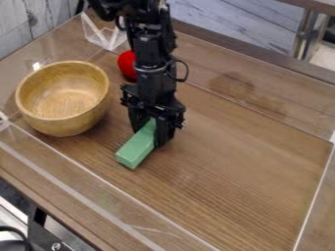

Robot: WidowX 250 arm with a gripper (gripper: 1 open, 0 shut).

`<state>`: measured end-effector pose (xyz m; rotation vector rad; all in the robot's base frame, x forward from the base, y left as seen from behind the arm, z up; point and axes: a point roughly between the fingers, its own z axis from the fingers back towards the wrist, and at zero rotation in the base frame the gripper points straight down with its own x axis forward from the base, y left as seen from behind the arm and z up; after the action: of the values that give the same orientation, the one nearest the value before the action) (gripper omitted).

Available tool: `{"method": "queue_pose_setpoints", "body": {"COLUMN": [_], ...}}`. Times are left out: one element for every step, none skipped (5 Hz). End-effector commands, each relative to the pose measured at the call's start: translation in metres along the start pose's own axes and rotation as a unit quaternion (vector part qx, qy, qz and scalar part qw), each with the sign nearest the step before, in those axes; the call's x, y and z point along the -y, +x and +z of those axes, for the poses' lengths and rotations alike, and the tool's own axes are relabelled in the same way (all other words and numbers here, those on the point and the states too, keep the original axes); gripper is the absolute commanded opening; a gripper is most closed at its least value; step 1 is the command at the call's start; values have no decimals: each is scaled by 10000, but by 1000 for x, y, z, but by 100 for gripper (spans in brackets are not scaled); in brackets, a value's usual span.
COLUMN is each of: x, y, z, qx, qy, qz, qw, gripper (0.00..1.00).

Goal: Remove the green block from the brown bowl and put it on the table

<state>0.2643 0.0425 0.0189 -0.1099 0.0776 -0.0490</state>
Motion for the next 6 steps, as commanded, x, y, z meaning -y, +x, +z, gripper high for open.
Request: {"method": "queue_pose_setpoints", "body": {"x": [4, 11, 13, 15, 18, 20], "y": [3, 1, -5, -8, 0, 5], "z": [26, 52, 80, 83, 80, 75], "qx": [286, 545, 962, 1127, 1239, 1298], "qy": [-39, -133, -242, -183, -98, -37], "qz": [58, 162, 446, 802, 889, 935], "qw": [9996, 9983, 9941, 9902, 9883, 9871], "gripper": [100, 100, 100, 100, 100, 100]}}
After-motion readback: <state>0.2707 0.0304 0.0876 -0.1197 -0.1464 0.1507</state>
